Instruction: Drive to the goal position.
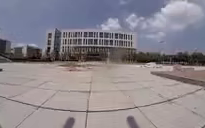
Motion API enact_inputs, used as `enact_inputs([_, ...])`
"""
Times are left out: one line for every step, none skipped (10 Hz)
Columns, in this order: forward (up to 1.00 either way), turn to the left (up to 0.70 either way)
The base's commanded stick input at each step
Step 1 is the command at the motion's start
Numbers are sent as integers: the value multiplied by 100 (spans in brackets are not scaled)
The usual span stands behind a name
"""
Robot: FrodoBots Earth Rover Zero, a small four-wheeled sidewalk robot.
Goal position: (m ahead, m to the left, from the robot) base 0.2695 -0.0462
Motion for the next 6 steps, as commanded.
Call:
enact_inputs([70, 0])
enact_inputs([70, 0])
enact_inputs([70, 0])
enact_inputs([70, 0])
enact_inputs([70, 0])
enact_inputs([70, 0])
